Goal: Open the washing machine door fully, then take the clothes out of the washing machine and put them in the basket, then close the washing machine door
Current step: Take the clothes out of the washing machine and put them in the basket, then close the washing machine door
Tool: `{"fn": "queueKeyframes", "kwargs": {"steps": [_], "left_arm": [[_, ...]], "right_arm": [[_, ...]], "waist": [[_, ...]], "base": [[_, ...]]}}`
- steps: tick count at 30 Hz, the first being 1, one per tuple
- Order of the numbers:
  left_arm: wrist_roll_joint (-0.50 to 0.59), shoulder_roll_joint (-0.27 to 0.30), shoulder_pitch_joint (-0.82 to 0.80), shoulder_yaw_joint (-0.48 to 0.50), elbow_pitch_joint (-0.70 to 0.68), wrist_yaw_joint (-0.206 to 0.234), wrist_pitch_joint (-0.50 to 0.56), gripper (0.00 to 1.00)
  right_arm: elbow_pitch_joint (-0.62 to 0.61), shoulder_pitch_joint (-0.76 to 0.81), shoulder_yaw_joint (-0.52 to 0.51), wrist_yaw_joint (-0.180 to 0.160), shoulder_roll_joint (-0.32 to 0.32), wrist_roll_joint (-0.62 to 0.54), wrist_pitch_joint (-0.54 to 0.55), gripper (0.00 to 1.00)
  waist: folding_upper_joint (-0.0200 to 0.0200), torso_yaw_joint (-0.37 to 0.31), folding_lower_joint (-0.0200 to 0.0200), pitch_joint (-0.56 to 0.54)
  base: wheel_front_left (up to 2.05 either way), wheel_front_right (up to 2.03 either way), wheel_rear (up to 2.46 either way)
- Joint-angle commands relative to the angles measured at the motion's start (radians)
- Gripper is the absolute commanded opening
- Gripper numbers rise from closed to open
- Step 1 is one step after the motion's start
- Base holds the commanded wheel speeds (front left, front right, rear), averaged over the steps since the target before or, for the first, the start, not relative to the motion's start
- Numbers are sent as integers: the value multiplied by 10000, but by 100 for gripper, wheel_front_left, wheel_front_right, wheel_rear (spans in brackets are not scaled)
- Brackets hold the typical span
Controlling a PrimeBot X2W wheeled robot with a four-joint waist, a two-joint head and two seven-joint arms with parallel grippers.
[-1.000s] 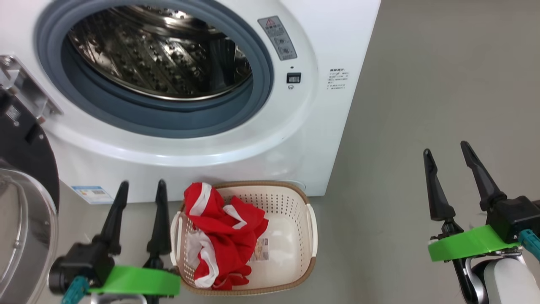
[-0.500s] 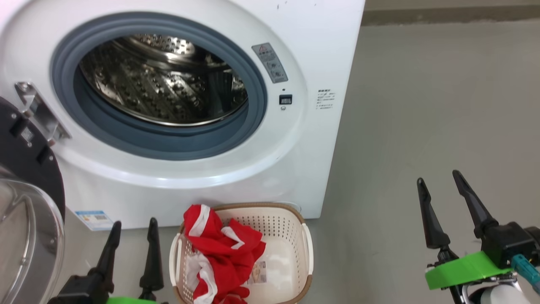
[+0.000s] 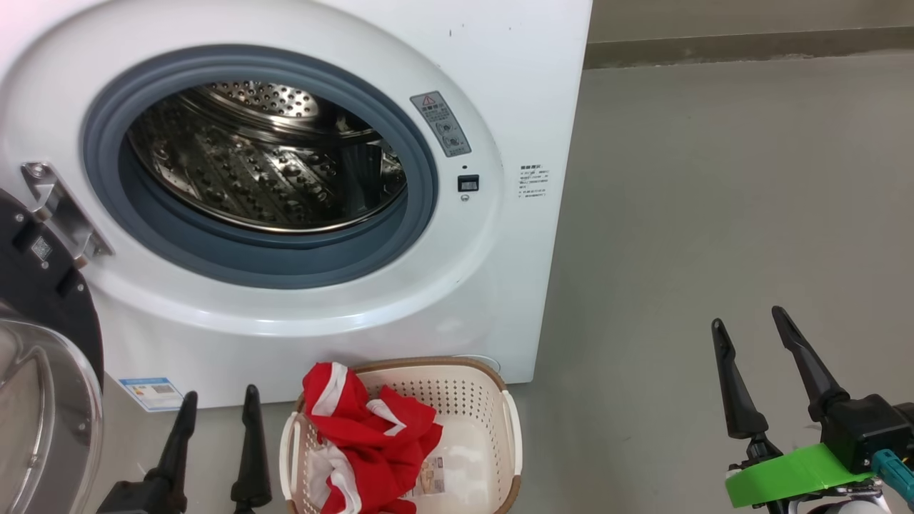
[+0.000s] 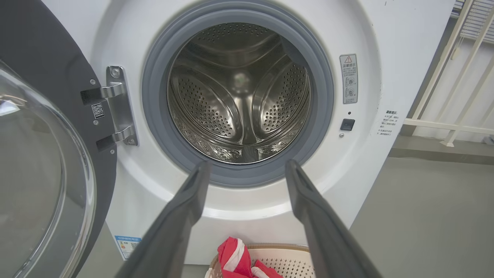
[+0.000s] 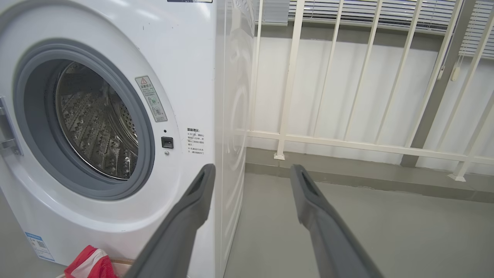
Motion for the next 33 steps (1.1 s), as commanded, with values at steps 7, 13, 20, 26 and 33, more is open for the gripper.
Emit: {"fn": "queueKeyframes", "kwargs": {"steps": [7,13,20,26,33], "left_arm": [[113,238,-225,233,-459,174,23,100],[71,276,-216,120,-627,135,72,100],[10,304,-240,53,-827,56,0,100],[4,308,-259,0,-964,55,-66,100],[-97,287,-391,-46,-1069,43,-100,100]], "right_arm": [[-281,-173,139,46,-83,-83,-63,100],[-293,-204,108,46,-83,-21,-63,100],[-315,-256,57,46,-83,2,-63,100],[-302,-316,-1,46,-83,-1,-63,100],[-307,-507,20,46,-83,-24,-63,100]], "waist": [[0,-20,-1,71],[0,-38,-1,164],[0,-14,-1,260],[0,87,-1,359],[0,234,-1,570]], "base": [[-55,55,0],[-146,146,0],[-169,169,0],[-83,83,0],[-9,9,0]]}}
